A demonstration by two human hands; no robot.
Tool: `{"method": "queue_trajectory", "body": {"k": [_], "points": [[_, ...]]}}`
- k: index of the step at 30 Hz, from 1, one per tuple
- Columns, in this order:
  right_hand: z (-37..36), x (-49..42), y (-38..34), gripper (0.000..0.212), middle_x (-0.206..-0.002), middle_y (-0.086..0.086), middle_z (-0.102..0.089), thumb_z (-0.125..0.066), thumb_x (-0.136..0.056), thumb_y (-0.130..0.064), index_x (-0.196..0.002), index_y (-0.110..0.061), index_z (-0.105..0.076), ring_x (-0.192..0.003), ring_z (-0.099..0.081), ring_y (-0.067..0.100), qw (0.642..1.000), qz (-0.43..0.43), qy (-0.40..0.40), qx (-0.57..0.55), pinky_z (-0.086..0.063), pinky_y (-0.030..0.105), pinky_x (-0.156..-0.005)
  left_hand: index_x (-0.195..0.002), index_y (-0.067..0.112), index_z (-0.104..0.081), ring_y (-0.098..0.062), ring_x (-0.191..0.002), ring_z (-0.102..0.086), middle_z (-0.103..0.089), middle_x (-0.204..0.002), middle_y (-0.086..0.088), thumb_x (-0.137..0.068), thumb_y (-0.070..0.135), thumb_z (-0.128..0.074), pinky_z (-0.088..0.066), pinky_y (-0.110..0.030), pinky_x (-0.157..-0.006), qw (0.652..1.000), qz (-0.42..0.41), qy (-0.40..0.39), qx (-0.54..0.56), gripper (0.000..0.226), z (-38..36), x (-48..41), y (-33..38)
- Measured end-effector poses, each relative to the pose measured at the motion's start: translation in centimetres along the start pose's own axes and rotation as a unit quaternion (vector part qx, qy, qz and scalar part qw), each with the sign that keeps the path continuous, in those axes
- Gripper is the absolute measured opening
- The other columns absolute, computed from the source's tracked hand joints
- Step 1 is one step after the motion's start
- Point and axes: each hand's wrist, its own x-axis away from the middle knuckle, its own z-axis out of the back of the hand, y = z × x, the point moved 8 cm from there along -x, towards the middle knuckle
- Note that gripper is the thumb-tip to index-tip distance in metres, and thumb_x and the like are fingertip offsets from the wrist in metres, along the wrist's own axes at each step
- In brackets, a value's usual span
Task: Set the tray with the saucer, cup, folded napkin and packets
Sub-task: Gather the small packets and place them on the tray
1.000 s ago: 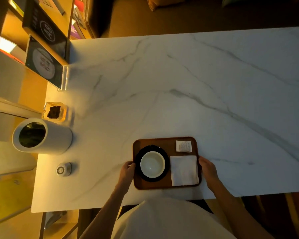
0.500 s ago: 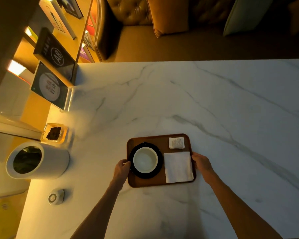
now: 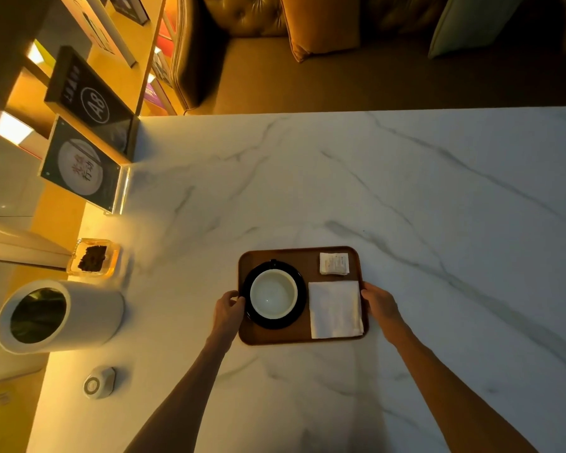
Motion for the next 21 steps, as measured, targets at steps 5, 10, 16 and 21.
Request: {"method": "queue_trajectory", "body": {"k": [5, 10, 16, 21], "points": [[0.2, 0.3, 0.1, 0.027, -0.097, 0.009, -0.062, -0.045, -0.097, -0.014, -0.114, -0.008, -0.064, -0.088, -0.056, 0.022, 1.0, 0.002, 0.007, 0.016, -0.049, 0.038, -0.087, -0.144, 0.005, -0.04, -0.032, -0.118, -0.055, -0.054, -0.133, -0.018, -0.101, 0.022, -0.046, -0.051, -0.048, -0.1, 1.0, -0.022, 0.011, -0.019, 0.047, -0.1, 0.7, 0.3], [0.2, 0.4, 0.2, 0.028, -0.094, 0.007, -0.06, -0.045, -0.097, -0.015, -0.115, -0.006, -0.064, -0.091, -0.056, 0.024, 1.0, 0.002, 0.007, 0.009, -0.049, 0.041, -0.09, -0.145, 0.007, -0.042, -0.034, -0.119, -0.056, -0.056, -0.133, -0.017, -0.101, 0.02, -0.046, -0.05, -0.053, -0.1, 1.0, -0.024, -0.002, -0.002, 0.046, -0.3, 1.1, 0.3], [0.1, 0.8, 0.9, 0.021, -0.093, 0.007, -0.062, -0.047, -0.095, -0.015, -0.102, -0.014, -0.066, -0.083, -0.058, 0.018, 1.0, -0.004, 0.01, -0.017, -0.049, 0.038, -0.086, -0.143, 0.007, -0.044, -0.034, -0.119, -0.056, -0.059, -0.13, -0.016, -0.101, 0.018, -0.047, -0.05, -0.053, -0.1, 0.999, -0.024, -0.019, 0.014, 0.044, -0.5, 1.4, -0.1], [-0.1, 1.0, 0.5, 0.027, -0.106, 0.017, -0.065, -0.045, -0.097, -0.015, -0.116, -0.005, -0.062, -0.097, -0.06, 0.031, 0.999, 0.021, -0.001, 0.042, -0.05, 0.04, -0.089, -0.133, 0.007, -0.054, -0.036, -0.11, -0.061, -0.065, -0.116, -0.017, -0.1, 0.013, -0.045, -0.054, -0.053, -0.095, 0.999, -0.036, -0.028, 0.021, 0.035, -0.6, 1.6, -0.1]]}}
